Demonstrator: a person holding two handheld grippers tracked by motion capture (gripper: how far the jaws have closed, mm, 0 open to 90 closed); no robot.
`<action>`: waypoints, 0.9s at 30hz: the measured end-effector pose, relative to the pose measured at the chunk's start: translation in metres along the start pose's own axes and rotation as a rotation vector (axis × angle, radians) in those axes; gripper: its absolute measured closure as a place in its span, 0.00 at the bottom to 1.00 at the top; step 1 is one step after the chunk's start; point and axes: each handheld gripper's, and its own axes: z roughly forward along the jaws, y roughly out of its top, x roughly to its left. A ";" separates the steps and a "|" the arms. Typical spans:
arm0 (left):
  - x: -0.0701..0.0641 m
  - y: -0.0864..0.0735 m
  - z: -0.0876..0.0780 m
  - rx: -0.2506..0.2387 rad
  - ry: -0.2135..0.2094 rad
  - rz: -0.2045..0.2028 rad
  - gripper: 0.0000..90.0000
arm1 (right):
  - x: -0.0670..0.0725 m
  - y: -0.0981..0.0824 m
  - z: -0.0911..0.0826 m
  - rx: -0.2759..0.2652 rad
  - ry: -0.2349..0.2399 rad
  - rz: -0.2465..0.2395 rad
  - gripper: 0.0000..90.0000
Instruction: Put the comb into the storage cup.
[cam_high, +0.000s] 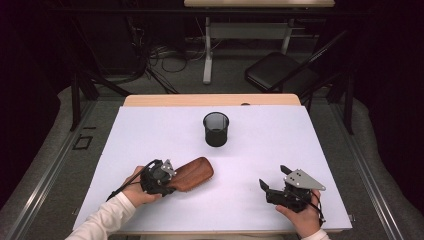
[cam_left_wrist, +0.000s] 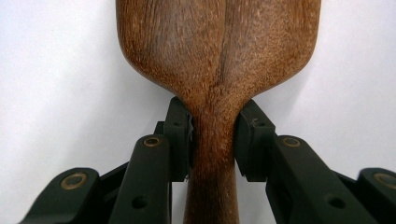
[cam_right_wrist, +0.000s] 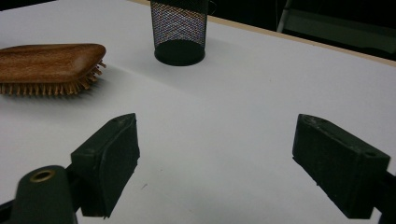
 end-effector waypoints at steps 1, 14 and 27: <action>0.000 0.000 0.000 0.002 0.001 0.006 0.77 | 0.000 0.000 0.000 -0.001 0.000 -0.001 0.16; 0.002 -0.002 -0.004 -0.045 -0.018 -0.025 0.79 | 0.000 0.000 0.000 0.000 0.000 -0.001 0.16; 0.001 -0.005 -0.005 -0.094 -0.011 -0.052 0.79 | 0.000 0.000 0.000 0.001 -0.002 0.001 0.16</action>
